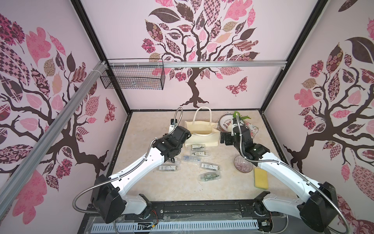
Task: Put the compass set into the canvas bag
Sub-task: Place the compass set in the canvas bag.
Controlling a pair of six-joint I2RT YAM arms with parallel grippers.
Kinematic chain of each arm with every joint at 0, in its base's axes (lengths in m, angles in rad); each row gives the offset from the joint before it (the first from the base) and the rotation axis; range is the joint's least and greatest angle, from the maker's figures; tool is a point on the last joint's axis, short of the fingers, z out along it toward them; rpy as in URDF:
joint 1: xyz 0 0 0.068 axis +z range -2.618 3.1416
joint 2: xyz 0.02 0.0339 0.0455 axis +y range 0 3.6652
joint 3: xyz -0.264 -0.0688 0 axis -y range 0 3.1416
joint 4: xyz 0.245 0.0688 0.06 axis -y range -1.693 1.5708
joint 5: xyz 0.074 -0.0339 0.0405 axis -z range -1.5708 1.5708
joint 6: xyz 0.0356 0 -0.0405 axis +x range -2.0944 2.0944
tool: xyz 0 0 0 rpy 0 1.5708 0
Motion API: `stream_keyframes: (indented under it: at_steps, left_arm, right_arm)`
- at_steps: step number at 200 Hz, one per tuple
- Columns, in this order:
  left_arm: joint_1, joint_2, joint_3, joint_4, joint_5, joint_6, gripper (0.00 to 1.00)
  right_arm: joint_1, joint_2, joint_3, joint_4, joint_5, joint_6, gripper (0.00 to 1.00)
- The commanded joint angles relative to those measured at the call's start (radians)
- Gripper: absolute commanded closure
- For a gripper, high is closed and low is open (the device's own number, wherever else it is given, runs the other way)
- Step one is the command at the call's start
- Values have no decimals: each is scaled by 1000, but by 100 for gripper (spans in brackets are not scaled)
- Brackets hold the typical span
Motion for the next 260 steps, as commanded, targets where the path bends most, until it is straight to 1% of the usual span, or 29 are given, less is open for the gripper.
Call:
stream_keyframes:
  at_steps: [1, 25, 58, 78, 104, 131, 159, 200, 240, 260]
  left_arm:
    - [33, 34, 100, 142, 52, 212, 67]
    - [59, 110, 188, 198, 119, 349, 67]
    - [64, 241, 309, 283, 192, 553, 67]
    - [66, 324, 398, 299, 216, 629, 67]
    - [66, 393, 452, 356, 266, 701, 67]
    - [66, 420, 452, 429, 330, 726, 67]
    - [66, 429, 421, 496, 440, 753, 67]
    - [64, 478, 425, 502, 579, 756, 67]
    - [60, 529, 415, 487, 633, 742, 68]
    - [60, 546, 415, 466, 665, 757, 68]
  right_arm:
    - [-4, 14, 7, 10, 1, 2, 0]
    - [-5, 15, 6, 8, 5, 1, 0]
    - [-4, 13, 3, 9, 13, -3, 0]
    - [-5, 11, 2, 4, 20, -6, 0]
    - [-5, 7, 0, 4, 30, -11, 0]
    - [-6, 10, 1, 4, 33, -13, 0]
    - [-7, 22, 7, 3, 33, -17, 0]
    - [-9, 24, 6, 2, 40, -18, 0]
    - [-15, 33, 11, 0, 50, -18, 0]
    - [-21, 36, 13, 1, 51, -18, 0]
